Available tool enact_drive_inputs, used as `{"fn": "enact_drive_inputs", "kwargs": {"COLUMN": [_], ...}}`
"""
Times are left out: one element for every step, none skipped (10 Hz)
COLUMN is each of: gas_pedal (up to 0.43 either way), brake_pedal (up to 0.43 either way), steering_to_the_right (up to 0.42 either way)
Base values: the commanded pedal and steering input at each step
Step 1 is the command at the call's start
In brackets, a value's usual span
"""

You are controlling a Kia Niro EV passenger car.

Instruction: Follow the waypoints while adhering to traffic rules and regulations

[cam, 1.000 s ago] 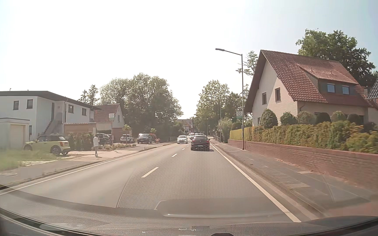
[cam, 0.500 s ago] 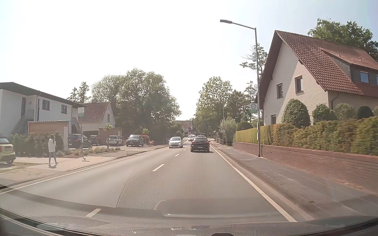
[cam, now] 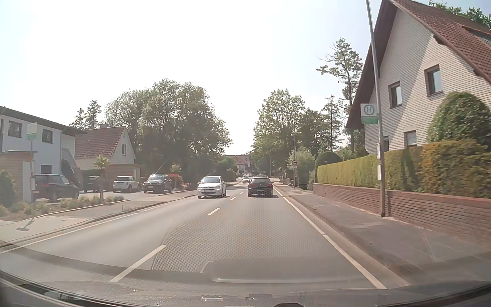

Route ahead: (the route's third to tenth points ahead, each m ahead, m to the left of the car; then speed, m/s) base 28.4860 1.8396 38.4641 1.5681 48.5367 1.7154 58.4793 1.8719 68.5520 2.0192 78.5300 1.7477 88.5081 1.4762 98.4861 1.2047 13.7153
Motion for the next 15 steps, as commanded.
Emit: {"fn": "enact_drive_inputs", "kwargs": {"gas_pedal": [0.157, 0.15, 0.138, 0.13, 0.13, 0.13, 0.118, 0.118, 0.118, 0.098, 0.087, 0.087, 0.087, 0.087, 0.087], "brake_pedal": [0.0, 0.0, 0.0, 0.0, 0.0, 0.0, 0.0, 0.0, 0.0, 0.0, 0.0, 0.0, 0.0, 0.0, 0.0], "steering_to_the_right": [-0.001, -0.001, -0.001, -0.001, -0.001, -0.001, -0.002, -0.002, -0.003, -0.003, -0.003, -0.003, -0.004, -0.004, -0.004]}}
